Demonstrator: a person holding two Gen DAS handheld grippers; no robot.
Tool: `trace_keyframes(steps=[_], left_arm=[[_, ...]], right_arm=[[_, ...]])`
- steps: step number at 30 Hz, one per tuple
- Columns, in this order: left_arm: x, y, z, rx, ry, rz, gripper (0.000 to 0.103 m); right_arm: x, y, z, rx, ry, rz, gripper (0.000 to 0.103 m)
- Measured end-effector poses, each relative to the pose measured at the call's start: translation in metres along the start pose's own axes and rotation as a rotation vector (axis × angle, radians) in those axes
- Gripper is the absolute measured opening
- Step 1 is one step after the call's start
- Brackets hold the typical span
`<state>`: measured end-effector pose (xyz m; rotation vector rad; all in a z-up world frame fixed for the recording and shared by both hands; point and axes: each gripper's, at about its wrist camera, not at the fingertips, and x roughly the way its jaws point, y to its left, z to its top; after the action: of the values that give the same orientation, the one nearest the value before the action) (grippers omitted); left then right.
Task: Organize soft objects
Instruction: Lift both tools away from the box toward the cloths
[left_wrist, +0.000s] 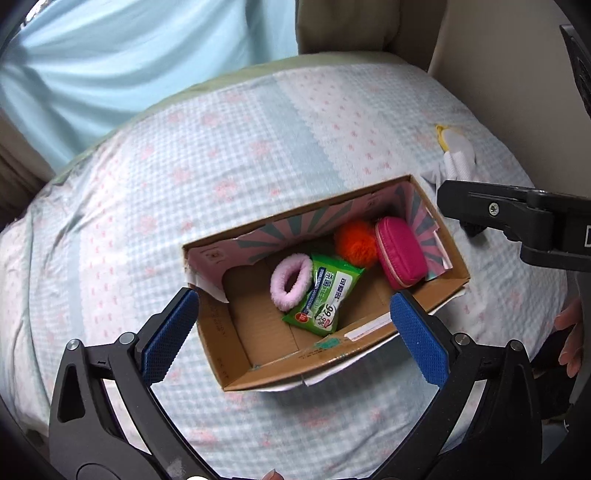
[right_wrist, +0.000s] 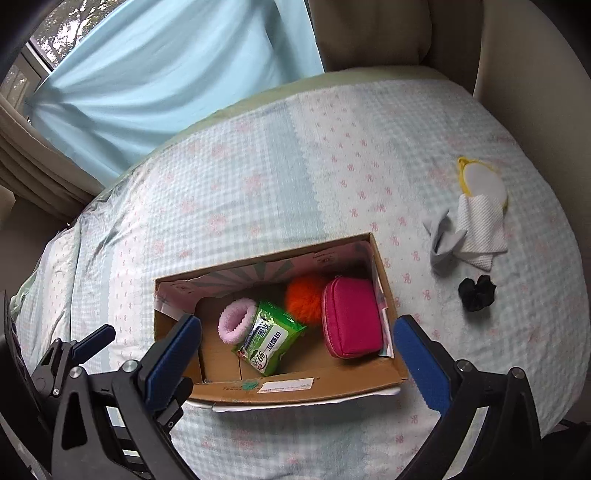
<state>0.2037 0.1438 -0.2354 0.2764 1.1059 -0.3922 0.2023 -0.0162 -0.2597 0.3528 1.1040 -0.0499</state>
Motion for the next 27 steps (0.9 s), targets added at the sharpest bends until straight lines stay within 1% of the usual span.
trace_keyframes(steps=[6,10,16,19,22,25,27], left_arm=[[-0.059,-0.001,-0.004,-0.042,-0.076,0.027,0.103],[-0.094,-0.002,-0.011,-0.076,-0.121,0.033,0.103],[-0.135,-0.014,-0.015,-0.092,-0.181,0.055,0.103],[-0.156,-0.025,-0.013,-0.105,-0.228,0.072,0.103],[-0.174,-0.042,-0.009,-0.118,-0.279,0.073,0.103],[-0.181,-0.064,-0.002,-0.127,-0.314,0.060,0.103],[-0.183,-0.081,0.003,-0.133,-0.326,0.053,0.103]], right_arm=[[-0.066,0.006,-0.005,-0.076,-0.100,-0.031,0.103],[-0.105,0.008,-0.012,-0.111,-0.164,-0.033,0.103],[-0.150,0.006,-0.022,-0.127,-0.244,-0.023,0.103],[-0.174,-0.002,-0.030,-0.138,-0.299,-0.030,0.103],[-0.196,-0.018,-0.037,-0.164,-0.359,-0.036,0.103],[-0.214,-0.043,-0.041,-0.156,-0.416,-0.034,0.103],[-0.225,-0.059,-0.042,-0.157,-0.450,-0.065,0.103]])
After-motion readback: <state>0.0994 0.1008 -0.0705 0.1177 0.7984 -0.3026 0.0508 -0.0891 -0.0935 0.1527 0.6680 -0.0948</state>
